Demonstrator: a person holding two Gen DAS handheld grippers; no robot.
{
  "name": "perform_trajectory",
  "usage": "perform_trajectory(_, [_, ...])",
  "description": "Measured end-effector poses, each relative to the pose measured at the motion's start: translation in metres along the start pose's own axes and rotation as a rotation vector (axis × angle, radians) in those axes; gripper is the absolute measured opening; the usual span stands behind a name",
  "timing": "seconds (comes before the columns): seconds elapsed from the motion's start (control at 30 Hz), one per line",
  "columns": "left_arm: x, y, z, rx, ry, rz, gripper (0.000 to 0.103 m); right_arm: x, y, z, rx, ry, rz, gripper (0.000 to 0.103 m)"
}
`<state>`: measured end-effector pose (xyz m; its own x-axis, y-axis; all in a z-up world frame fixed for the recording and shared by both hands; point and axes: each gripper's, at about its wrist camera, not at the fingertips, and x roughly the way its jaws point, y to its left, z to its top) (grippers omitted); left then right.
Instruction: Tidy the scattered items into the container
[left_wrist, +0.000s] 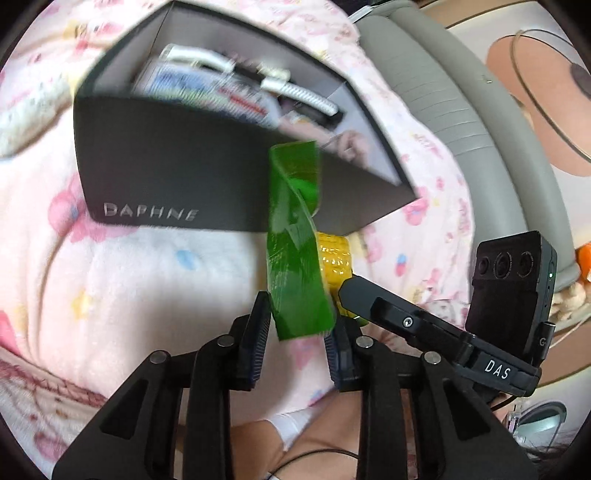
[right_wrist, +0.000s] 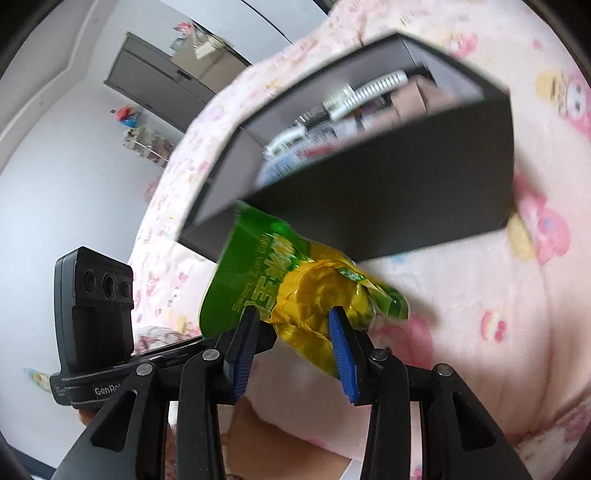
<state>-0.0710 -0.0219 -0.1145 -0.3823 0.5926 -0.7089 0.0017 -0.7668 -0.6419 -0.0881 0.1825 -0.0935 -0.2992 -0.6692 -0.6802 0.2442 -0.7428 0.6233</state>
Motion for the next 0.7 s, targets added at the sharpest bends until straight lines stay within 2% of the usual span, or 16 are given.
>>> perform_trajectory(0.13, [-0.035, -0.023, 0.013, 0.041, -0.075, -0.051, 0.024, -0.031, 0.022, 0.014, -0.055, -0.054, 0.067, 0.032])
perform_trajectory(0.17, [-0.039, -0.029, 0.018, 0.053, -0.086, -0.051, 0.025, -0.036, 0.030, 0.021, -0.073, -0.062, 0.113, 0.031])
perform_trajectory(0.23, [-0.043, -0.039, 0.030, 0.099, -0.114, -0.005, 0.024, -0.040, 0.049, 0.038, -0.113, -0.073, 0.132, 0.030])
perform_trajectory(0.3, [-0.043, -0.037, 0.041, 0.081, -0.104, -0.027, 0.025, -0.039, 0.059, 0.052, -0.158, -0.087, 0.115, 0.030])
perform_trajectory(0.37, [-0.040, -0.034, 0.044, 0.083, -0.104, 0.022, 0.025, -0.030, 0.057, 0.059, -0.159, -0.077, 0.072, 0.030])
perform_trajectory(0.43, [-0.031, -0.032, 0.039, 0.081, -0.110, 0.071, 0.025, -0.021, 0.041, 0.056, -0.116, -0.056, 0.065, 0.030])
perform_trajectory(0.53, [-0.029, -0.011, 0.031, 0.033, -0.111, 0.089, 0.025, -0.007, 0.014, 0.040, -0.068, -0.006, 0.032, 0.030])
perform_trajectory(0.63, [-0.021, 0.006, 0.023, 0.016, -0.108, 0.113, 0.031, 0.007, -0.003, 0.036, -0.021, 0.019, -0.024, 0.030])
perform_trajectory(0.7, [-0.017, 0.012, 0.016, 0.021, -0.091, 0.100, 0.037, 0.007, -0.012, 0.036, 0.007, 0.014, -0.051, 0.031])
